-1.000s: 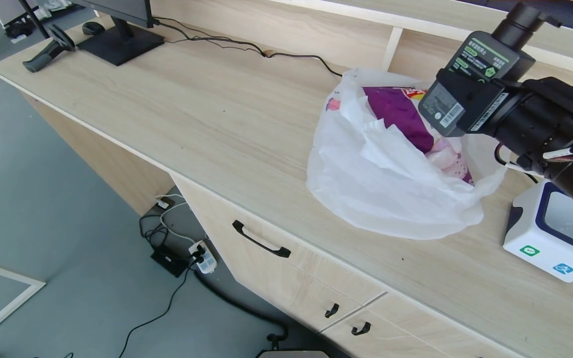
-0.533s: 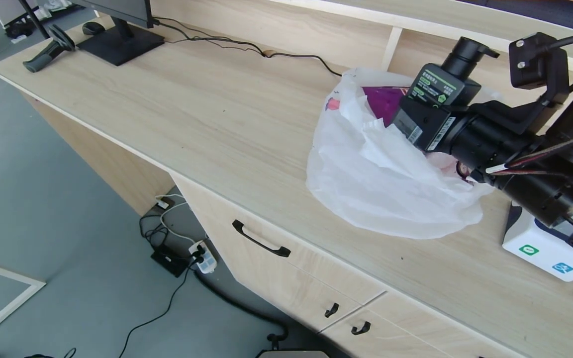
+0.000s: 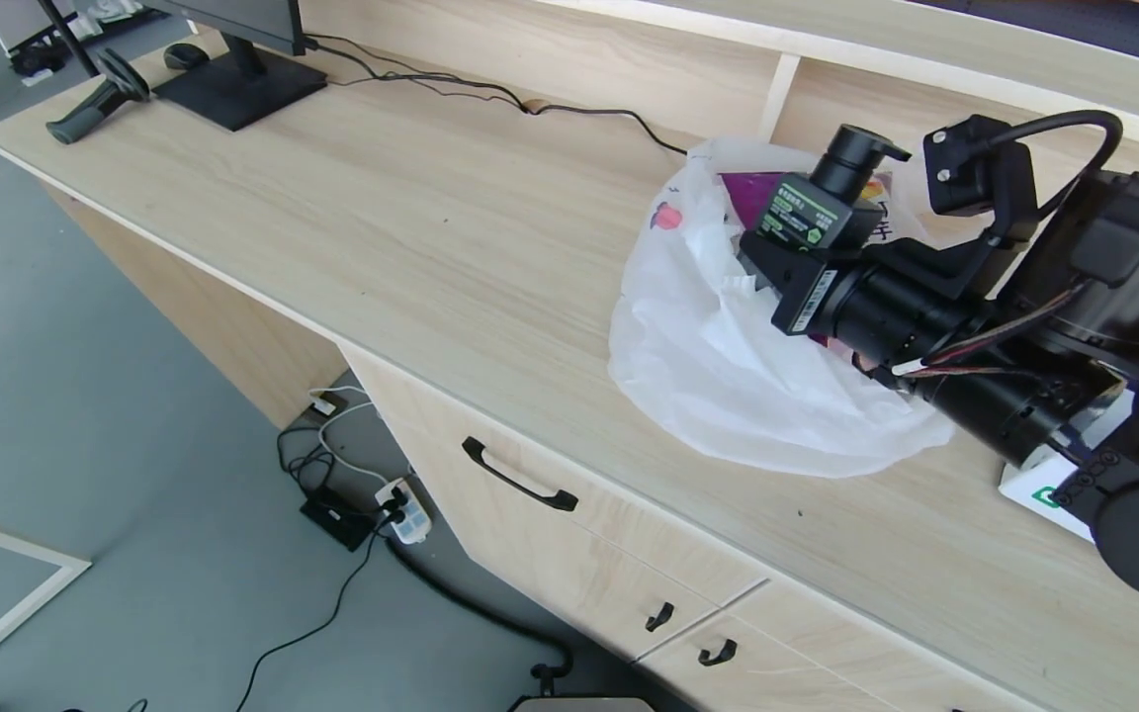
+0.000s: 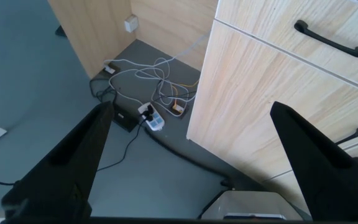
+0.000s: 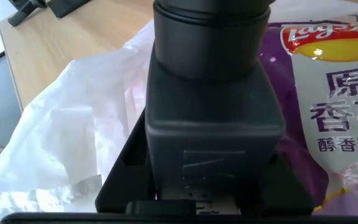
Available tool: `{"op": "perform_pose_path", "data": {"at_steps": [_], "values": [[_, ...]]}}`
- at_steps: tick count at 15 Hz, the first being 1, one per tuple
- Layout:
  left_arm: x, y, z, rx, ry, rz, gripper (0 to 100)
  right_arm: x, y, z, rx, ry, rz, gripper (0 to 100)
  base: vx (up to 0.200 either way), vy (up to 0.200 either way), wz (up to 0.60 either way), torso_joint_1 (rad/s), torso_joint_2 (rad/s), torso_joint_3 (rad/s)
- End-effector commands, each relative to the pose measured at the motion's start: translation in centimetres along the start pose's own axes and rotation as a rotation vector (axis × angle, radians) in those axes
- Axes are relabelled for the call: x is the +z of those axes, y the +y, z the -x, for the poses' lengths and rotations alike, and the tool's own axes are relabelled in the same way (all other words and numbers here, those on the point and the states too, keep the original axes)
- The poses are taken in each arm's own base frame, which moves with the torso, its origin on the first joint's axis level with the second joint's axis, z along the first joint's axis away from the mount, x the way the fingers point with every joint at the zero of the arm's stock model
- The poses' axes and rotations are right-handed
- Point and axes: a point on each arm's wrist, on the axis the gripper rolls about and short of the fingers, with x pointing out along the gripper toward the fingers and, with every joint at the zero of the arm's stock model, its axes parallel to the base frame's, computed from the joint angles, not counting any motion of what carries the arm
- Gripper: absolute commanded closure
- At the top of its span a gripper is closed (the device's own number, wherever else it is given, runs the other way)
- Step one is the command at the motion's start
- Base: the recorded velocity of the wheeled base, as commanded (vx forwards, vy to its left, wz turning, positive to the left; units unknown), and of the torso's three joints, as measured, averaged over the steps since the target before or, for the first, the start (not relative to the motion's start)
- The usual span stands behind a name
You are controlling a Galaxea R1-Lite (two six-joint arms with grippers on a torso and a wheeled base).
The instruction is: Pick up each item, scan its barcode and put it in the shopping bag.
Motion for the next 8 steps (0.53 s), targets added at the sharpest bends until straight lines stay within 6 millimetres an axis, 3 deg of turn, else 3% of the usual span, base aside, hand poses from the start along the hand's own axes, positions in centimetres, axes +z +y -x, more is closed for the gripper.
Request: {"op": "perform_pose_path", "data": {"at_steps": [1, 4, 5, 8], "values": [[0.01, 0.0, -0.01, 0.001, 0.001, 0.0, 0, -0.74, 0.48, -0.21, 0.013, 0.022, -0.002, 100, 0.0, 0.0, 0.0, 0.0, 0.0, 0.0], [0.01, 0.0, -0.01, 0.001, 0.001, 0.0, 0, -0.71, 0.36, -0.39, 0.009, 0.02, -0.012, 100, 0.0, 0.0, 0.0, 0.0, 0.0, 0.0], [0.01, 0.0, -0.01, 0.001, 0.001, 0.0, 0, -0.62, 0.03, -0.51, -0.008, 0.015, -0.021, 0, 0.0, 0.0, 0.0, 0.0, 0.0, 0.0], [0.01, 0.0, -0.01, 0.001, 0.001, 0.0, 0, -0.52, -0.37, -0.64, -0.013, 0.011, -0.021, 0, 0.0, 0.0, 0.0, 0.0, 0.0, 0.0]]}}
